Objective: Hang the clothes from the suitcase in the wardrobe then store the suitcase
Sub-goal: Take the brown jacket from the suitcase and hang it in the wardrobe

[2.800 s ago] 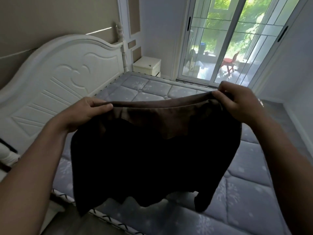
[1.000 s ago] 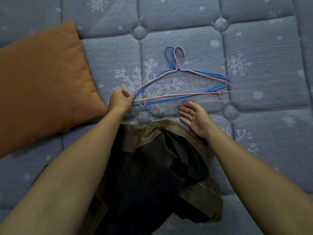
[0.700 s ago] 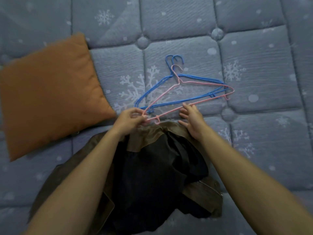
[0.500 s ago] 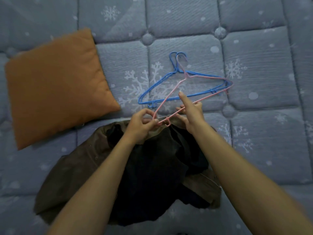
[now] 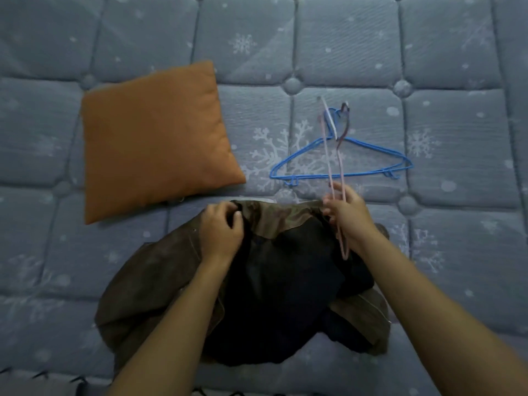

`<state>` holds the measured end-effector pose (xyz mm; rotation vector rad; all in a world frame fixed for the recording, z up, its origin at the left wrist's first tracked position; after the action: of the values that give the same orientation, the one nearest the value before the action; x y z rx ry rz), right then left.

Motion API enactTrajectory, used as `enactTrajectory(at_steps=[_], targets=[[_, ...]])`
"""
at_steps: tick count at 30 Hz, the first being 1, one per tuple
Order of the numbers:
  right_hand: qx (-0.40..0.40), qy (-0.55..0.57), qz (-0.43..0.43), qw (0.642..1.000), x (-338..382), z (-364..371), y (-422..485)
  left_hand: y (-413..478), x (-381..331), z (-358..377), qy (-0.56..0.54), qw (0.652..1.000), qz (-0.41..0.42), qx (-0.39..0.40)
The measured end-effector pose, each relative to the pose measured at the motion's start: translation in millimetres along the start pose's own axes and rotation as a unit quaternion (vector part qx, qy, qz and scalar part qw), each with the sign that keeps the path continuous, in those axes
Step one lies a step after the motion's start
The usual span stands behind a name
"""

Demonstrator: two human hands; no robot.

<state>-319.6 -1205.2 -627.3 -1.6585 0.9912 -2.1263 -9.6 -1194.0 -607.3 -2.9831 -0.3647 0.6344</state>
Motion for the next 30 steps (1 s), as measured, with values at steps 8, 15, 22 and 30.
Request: enactTrajectory(at_steps=[8, 15, 22, 30], targets=[[0.166, -0.123, 0.047, 0.977, -23.5, 12.7, -60.8, 6.4, 126.6, 39.5, -0.029, 0.928, -0.287, 0.237], [0.248, -0.182, 0.127, 0.943, -16.8, 2.9, -104.6, 12.1, 124.4, 40.2, -0.208, 0.895, -0.306, 0.25], [0.294, -0.193, 0.213, 0.912, -9.5, -3.8, -137.1, 23.6, 74.9, -84.1, -0.071, 0.983, -0.101, 0.135], [0.374, -0.145, 0.273, 0.875, 8.1, -5.3, -169.1, 11.7, 21.8, -192.7, -0.004, 0.999, -0.033, 0.03]])
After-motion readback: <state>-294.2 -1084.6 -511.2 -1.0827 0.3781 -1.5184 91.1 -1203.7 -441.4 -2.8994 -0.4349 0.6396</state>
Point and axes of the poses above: each hand's wrist, its own y-axis towards the middle knuckle, its own z-axis out of the palm, x = y × z, the point moved 9 cm from there along y, towards the middle knuckle, and after that the axes turned 14 degrees about y, right-handed, at the moved point
